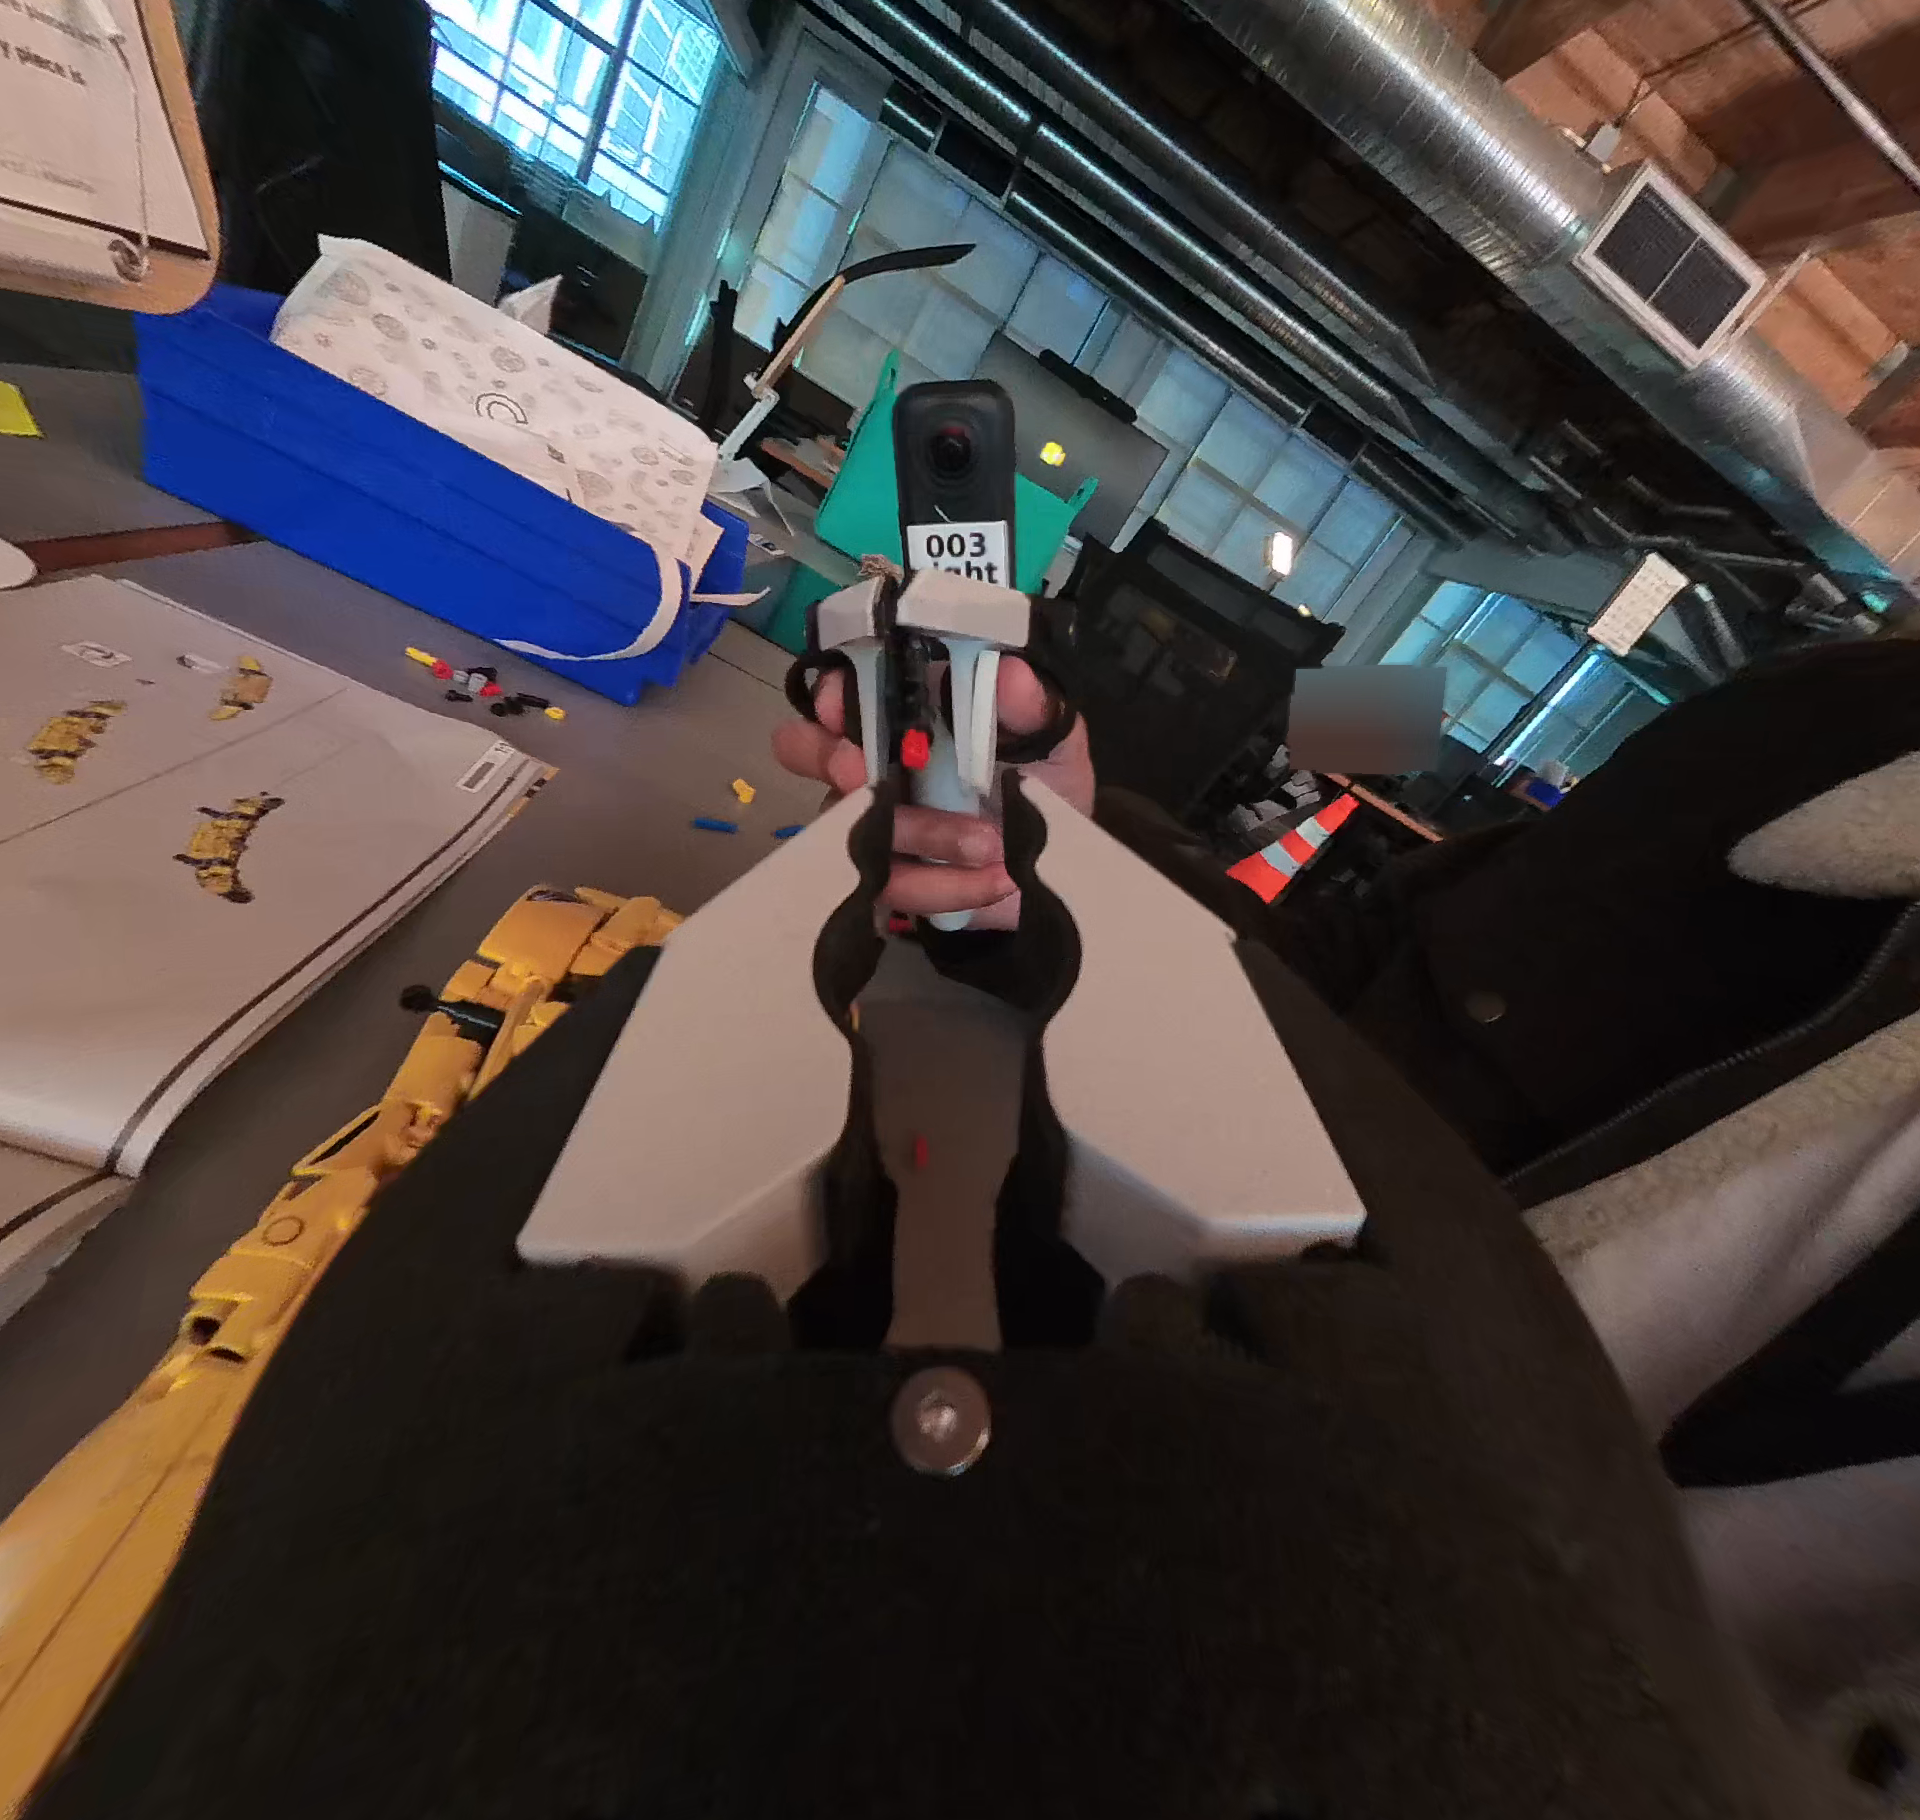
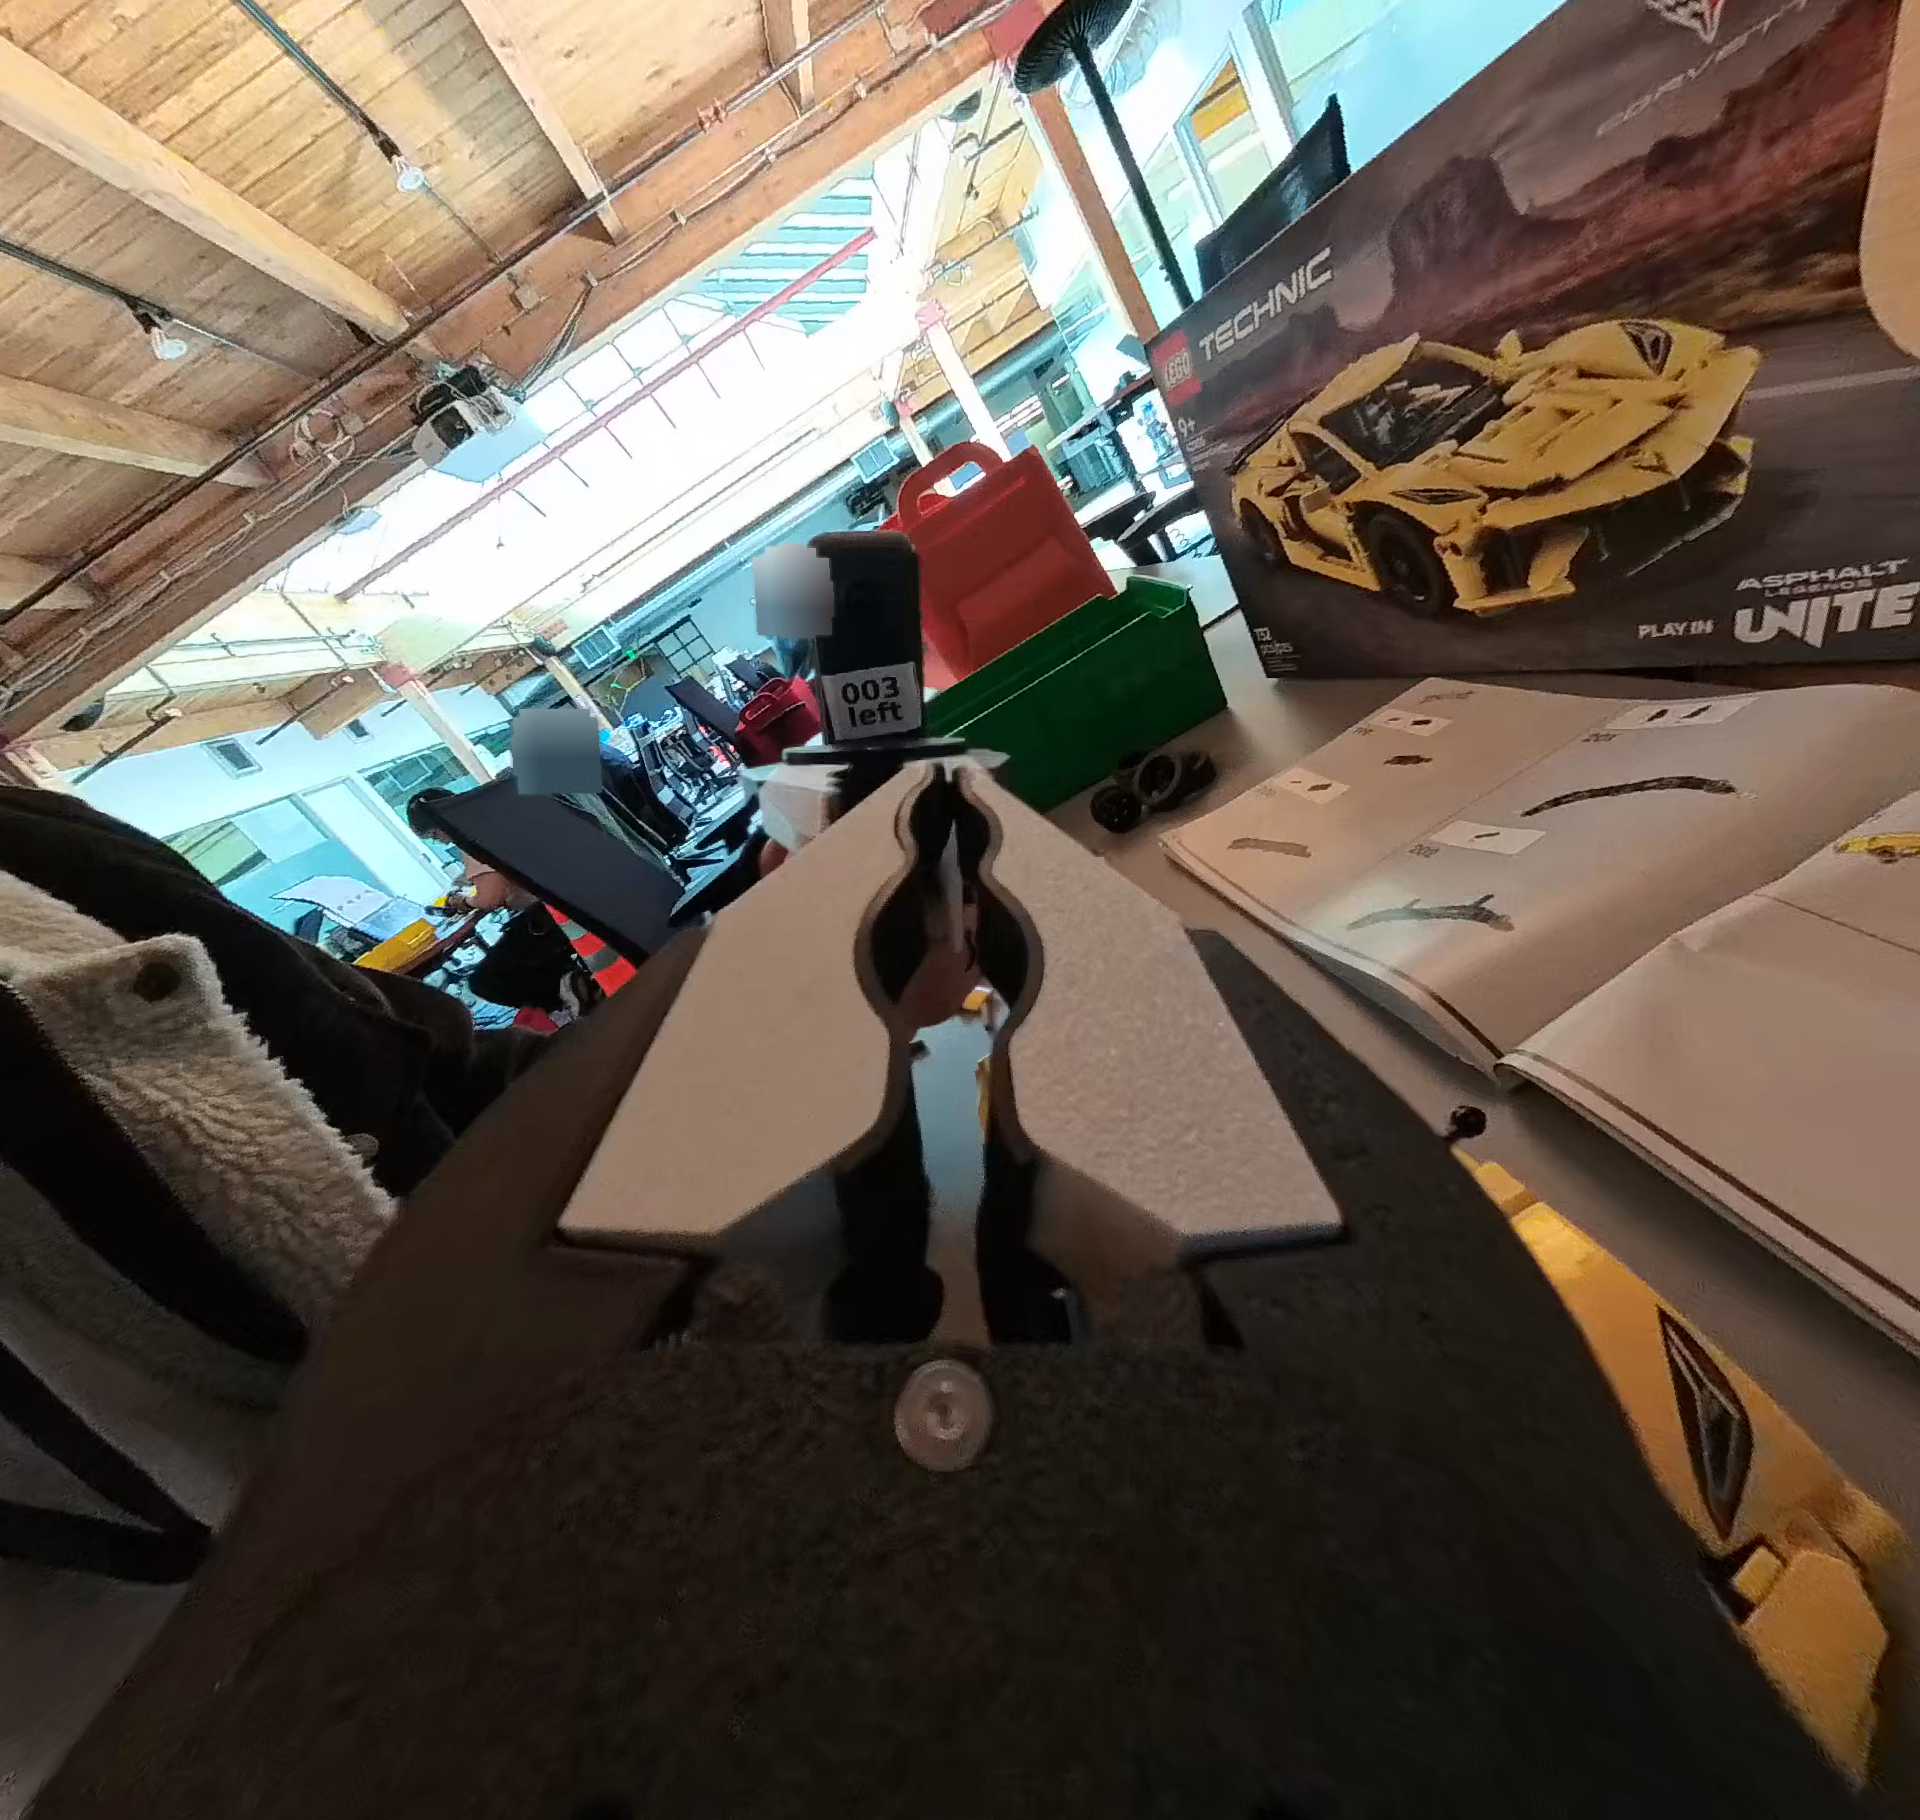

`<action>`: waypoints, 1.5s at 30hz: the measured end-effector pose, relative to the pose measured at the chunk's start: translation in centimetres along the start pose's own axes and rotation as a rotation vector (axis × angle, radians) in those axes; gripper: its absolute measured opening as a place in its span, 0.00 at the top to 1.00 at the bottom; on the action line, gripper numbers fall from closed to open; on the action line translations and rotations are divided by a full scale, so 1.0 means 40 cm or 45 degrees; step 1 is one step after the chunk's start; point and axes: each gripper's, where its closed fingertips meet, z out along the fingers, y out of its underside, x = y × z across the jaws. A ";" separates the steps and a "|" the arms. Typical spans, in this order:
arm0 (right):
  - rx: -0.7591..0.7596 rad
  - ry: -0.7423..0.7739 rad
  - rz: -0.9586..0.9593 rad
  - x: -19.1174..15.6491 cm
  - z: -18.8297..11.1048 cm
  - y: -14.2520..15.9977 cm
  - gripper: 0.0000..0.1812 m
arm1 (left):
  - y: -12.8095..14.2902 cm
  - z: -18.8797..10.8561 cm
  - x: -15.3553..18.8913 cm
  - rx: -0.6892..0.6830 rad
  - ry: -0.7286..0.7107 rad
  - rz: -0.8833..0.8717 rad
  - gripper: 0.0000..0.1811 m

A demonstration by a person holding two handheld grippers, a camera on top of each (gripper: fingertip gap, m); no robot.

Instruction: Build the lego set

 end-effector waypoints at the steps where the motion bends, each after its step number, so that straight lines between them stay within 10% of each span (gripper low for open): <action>1: -0.004 -0.008 0.006 -0.002 0.001 0.002 1.00 | -0.002 0.001 -0.002 0.005 -0.013 0.012 0.88; 15: -0.156 -0.103 0.092 -0.020 0.023 0.059 0.86 | 0.018 0.004 0.019 -0.100 -0.031 0.159 0.96; 29: -0.241 -0.167 0.102 -0.042 0.032 0.089 0.96 | 0.010 0.011 0.009 -0.063 -0.074 0.168 0.96; 45: -0.437 0.012 0.179 0.045 -0.016 0.128 0.96 | 0.081 0.016 -0.104 -0.516 -0.775 1.270 0.89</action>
